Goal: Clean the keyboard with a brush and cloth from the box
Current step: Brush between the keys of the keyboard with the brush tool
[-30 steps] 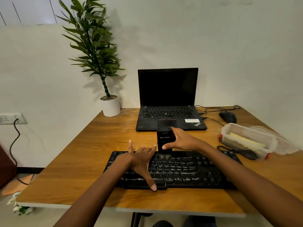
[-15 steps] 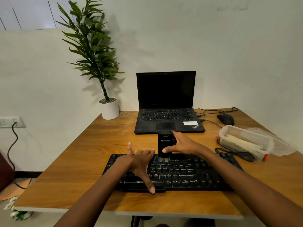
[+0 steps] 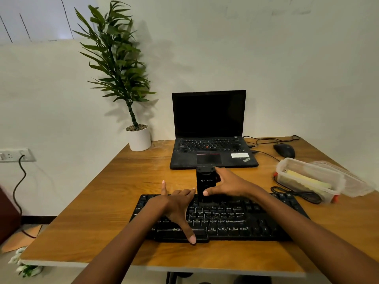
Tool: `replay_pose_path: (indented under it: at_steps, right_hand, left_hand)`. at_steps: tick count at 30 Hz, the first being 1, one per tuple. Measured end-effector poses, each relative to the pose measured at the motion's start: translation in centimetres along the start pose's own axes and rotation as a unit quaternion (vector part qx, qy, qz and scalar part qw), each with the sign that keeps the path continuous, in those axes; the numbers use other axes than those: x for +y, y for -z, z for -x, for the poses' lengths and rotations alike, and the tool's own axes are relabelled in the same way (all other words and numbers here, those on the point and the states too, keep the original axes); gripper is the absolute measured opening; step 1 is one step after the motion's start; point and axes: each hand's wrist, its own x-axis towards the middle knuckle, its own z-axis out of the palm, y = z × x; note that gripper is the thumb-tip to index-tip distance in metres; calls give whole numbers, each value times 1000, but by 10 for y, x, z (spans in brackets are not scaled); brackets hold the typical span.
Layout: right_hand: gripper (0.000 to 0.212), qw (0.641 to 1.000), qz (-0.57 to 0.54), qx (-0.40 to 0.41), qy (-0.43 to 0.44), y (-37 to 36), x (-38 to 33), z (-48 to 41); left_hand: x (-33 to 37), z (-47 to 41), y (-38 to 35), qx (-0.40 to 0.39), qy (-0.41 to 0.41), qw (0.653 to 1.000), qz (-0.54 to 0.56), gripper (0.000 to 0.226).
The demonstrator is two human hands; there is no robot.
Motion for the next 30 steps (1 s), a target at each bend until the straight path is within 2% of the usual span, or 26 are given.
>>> replay_pose_path:
  at_steps: [5,9,14,17,23,26,30]
  right_hand:
    - [60,999,31,42,9,0,1,-3]
    - [61,1000,5,8,6,-2,0,-1]
    - [54,999,13,39,11,1,2,-1]
    - [61,1000,-4,6,5,-2,3,1]
    - [58,998,28,44,18,-4,2,-2]
    - [60,1000,4,9,11,-3,6,1]
    - [61,995,72,64,14,-5,9,-3]
  left_hand:
    - [0,0,0,-2,2,1000,1,131]
    - [-1,0,0,2,1,1000,7,130]
    - [0,0,0,1,0,1000,0,131]
    - [0,-1,0,2,-2,1000,3,131]
    - [-1,0,-1,3,0,1000,1,131]
    - [0,-1,-1,4,-1,1000,-4,131]
    - [0,-1,0,1,2,1000,-6,131]
